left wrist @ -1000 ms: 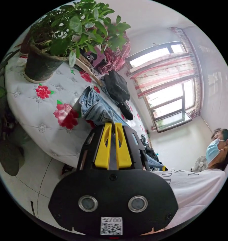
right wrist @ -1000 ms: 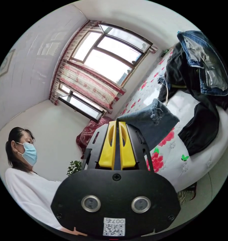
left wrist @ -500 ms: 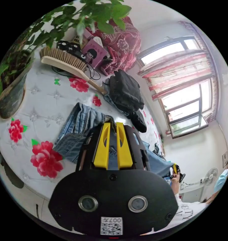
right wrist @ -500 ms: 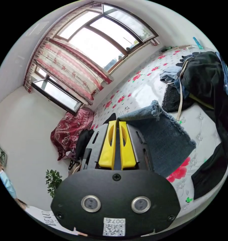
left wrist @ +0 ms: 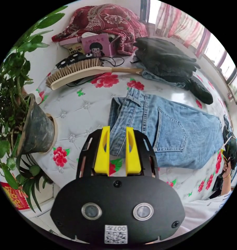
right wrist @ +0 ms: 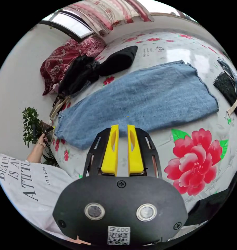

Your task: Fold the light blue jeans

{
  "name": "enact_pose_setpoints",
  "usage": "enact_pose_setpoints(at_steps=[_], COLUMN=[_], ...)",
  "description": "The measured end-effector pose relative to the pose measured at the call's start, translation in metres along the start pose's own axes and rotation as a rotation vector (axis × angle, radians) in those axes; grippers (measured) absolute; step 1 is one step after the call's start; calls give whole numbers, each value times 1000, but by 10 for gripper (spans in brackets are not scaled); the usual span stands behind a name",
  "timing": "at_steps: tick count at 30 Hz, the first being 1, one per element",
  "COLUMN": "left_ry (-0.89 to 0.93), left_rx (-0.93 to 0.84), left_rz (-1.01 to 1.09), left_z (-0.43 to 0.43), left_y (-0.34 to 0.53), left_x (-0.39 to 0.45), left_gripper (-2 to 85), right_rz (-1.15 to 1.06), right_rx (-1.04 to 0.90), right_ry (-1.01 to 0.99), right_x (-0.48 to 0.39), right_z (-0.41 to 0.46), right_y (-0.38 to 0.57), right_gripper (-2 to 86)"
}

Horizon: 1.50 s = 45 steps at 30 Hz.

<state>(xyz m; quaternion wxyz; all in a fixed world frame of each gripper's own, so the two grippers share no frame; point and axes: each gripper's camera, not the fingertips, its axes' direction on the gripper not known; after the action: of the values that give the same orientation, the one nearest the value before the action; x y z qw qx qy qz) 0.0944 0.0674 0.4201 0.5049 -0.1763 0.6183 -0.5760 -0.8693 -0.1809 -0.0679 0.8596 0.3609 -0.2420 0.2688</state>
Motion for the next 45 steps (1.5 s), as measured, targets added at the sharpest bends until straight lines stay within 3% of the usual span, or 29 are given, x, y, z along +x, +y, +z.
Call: enact_pose_setpoints(at_steps=[3, 9, 11, 13, 15, 18, 20, 23, 25, 28, 31, 34, 37, 38, 45], left_ry=[-35, -6, 83, 90, 12, -108, -45, 64, 34, -44, -50, -54, -176, -193, -204], left_rx=[-21, -154, -164, -190, -207, -250, -318, -349, -311, -137, -16, -52, -189, -256, -210], left_rz=[6, 32, 43, 33, 97, 208, 105, -80, -93, -13, 150, 312, 438, 480, 494], left_z=[17, 78, 96, 99, 95, 83, 72, 55, 35, -7, -14, 26, 82, 102, 86], left_y=[14, -26, -32, -35, -27, 20, 78, 146, 167, 160, 126, 91, 71, 69, 77], left_x=[6, 32, 43, 51, 72, 102, 87, 63, 63, 78, 112, 154, 188, 197, 211], left_gripper=[118, 112, 75, 61, 55, 52, 58, 73, 81, 84, 106, 114, 102, 84, 41], right_rz=[63, 236, 266, 293, 232, 136, 61, 65, 7, -109, -177, -129, -46, -86, -110], right_rx=[-35, 159, 91, -46, -6, -132, -189, -207, -93, 49, 37, -68, -227, -173, -72], right_ry=[140, 264, 401, 410, 449, 538, 599, 566, 589, 551, 509, 483, 437, 455, 434], right_x=[-1, 47, 67, 82, 73, 66, 65, 64, 47, 15, -4, 5, 22, 17, 19], right_z=[27, 7, 30, 63, 70, 84, 88, 83, 68, 58, 89, 141, 193, 192, 179], right_y=[25, -39, -72, -87, -90, -88, -66, -52, -57, -95, -148, -190, -208, -204, -181], right_gripper=[62, 73, 70, 62, 45, 21, 10, 9, 13, 36, 66, 80, 72, 61, 4])
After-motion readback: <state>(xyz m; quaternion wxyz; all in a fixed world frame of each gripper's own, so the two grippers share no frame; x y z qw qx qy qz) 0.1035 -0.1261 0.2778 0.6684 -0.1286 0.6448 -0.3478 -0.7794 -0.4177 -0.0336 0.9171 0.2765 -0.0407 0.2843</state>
